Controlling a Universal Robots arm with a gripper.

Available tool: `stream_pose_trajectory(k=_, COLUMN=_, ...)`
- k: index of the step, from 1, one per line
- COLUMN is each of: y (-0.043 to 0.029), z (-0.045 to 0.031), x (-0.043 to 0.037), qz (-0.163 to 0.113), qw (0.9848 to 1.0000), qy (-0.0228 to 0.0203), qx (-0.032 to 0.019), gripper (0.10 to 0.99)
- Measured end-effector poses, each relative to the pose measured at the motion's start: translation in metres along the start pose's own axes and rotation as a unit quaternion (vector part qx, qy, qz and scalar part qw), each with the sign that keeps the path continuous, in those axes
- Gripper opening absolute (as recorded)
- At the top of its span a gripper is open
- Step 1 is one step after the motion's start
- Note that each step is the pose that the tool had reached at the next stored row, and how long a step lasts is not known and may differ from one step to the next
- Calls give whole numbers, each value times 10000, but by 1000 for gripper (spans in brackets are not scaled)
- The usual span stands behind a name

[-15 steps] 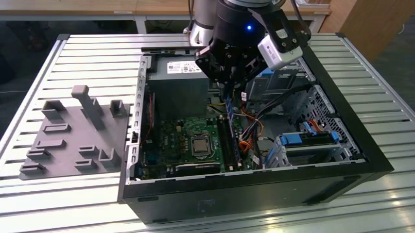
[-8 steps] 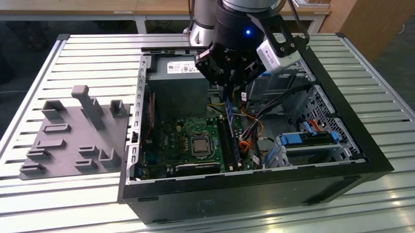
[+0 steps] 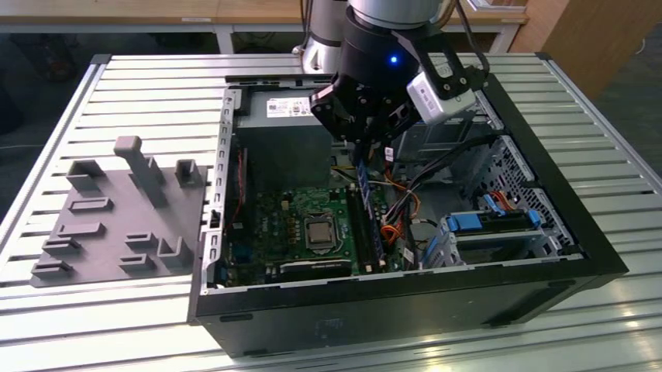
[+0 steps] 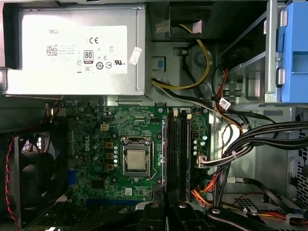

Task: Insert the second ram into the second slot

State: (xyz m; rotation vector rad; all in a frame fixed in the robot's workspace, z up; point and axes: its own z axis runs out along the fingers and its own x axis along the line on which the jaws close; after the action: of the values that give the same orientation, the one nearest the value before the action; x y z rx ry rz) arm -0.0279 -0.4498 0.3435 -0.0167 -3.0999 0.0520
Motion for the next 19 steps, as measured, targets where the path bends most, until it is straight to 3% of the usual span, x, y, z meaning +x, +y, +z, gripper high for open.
stream_pose_trajectory(k=7, y=1, z=31, x=-1, qz=-1, qw=10000, qy=31, qx=0, gripper=137)
stream_pose_trajectory(k=19, y=2, z=71, x=-3, qz=-2, qw=10000, qy=45, qx=1, gripper=137)
